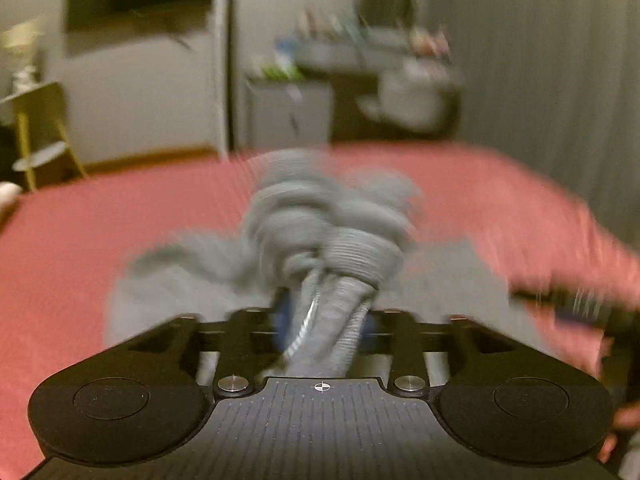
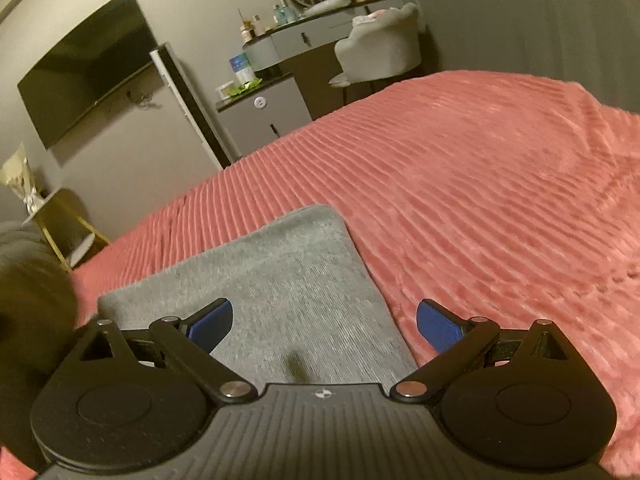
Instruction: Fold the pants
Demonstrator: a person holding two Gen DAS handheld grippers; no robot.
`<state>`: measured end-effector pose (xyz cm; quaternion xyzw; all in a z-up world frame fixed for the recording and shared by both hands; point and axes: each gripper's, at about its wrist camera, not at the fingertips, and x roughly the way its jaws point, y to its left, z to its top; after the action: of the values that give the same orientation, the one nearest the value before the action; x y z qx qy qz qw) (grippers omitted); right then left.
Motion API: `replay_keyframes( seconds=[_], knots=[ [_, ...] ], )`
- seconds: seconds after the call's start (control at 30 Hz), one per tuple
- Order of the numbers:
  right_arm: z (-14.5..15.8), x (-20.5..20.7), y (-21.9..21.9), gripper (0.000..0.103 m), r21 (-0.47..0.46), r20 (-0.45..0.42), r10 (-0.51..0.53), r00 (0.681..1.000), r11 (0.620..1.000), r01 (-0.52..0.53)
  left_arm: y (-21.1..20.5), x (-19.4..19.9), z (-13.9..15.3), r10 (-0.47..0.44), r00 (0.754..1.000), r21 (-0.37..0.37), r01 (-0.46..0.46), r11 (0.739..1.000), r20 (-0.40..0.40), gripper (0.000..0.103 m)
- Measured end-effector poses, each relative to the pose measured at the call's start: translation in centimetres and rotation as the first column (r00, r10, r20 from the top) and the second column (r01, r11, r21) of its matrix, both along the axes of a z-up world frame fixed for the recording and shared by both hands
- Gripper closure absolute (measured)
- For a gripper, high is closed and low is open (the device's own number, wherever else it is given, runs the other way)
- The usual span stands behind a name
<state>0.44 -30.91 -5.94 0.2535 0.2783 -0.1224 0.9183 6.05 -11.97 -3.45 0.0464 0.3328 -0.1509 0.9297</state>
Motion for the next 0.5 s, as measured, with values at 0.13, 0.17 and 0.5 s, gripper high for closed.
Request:
replay_keyframes(
  seconds=[0.13,0.17,0.5],
  knots=[
    [-0.4,-0.6,-0.5,0.004,0.074,0.022,0.025,0.999,0.997,-0.026,-3.6,-1.7,-4.2,0.001,0.994,0.165,0.017,0.986,-0.109,0.042],
    [-0.4,-0.5,-0.5,0.004,0.085,0.030,0.037,0.999,0.996,-0.040,-3.5,-2.4,-3.8,-0.007,0.996,0.164,0.021,0.986,-0.085,0.030],
    [-2.0,2.4,2.3,0.004,0.282,0.033,0.317,0.948,0.907,-0.313,7.2,-4.2,2.0,0.478,0.872,0.222,-0.489,0.844,0.103,0.007]
  ],
)
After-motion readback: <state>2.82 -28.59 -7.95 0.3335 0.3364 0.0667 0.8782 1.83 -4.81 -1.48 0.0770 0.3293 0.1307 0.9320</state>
